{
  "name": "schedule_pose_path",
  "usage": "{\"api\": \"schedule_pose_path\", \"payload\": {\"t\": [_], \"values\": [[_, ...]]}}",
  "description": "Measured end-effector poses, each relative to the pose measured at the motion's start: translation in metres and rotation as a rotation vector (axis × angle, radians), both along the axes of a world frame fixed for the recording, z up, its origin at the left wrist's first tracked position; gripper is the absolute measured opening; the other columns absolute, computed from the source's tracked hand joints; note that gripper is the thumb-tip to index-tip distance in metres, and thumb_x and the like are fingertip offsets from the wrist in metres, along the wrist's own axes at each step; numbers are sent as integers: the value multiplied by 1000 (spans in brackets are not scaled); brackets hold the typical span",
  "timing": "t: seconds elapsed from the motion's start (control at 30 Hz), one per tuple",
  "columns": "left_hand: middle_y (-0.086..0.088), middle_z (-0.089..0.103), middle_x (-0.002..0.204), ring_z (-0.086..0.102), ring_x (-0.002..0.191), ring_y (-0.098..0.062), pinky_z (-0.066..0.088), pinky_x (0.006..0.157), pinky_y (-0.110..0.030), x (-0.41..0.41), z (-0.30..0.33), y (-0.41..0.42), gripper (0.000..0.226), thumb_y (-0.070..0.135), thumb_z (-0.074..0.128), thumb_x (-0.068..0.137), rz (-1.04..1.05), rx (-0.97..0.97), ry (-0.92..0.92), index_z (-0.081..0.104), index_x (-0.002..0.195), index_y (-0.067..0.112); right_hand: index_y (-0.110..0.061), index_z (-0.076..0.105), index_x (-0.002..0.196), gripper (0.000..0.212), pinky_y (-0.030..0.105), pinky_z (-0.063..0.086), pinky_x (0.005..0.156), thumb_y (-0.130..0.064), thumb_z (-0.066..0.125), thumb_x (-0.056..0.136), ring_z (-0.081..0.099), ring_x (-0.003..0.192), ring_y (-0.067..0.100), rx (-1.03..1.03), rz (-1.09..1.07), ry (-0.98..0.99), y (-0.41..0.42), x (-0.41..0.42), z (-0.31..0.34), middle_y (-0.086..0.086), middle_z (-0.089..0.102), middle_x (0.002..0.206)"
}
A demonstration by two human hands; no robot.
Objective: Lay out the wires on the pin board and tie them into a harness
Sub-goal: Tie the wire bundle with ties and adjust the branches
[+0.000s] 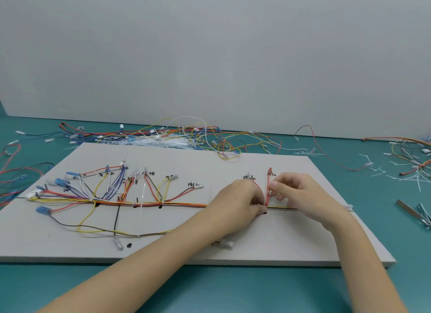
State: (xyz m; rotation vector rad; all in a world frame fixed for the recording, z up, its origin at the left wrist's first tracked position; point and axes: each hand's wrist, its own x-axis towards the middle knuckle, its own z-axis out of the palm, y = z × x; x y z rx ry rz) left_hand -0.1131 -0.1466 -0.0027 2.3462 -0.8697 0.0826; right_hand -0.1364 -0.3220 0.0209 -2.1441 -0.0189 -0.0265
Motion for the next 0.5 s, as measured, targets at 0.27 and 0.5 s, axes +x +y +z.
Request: {"api": "schedule_pose_path", "payload": {"t": [0.27,0.5], "values": [[2,63,93,52,73,-5,44,71,-22,6,3,4,21,30,74,84,-35,-11,115,70,97,15,-22,73,85,13,13,41,56,-10,75,80,51,57,3,-100,85,31,-3,-9,-3,-4,65,73],[6,72,82,61,70,4,49,68,-17,30,51,61,11,30,74,84,116,-114,194,75,83,19,-21,75,79,6,17,39,59,-18,80,77,47,60,4,-229,92,-33,5,-6,-13,-4,65,73]]}}
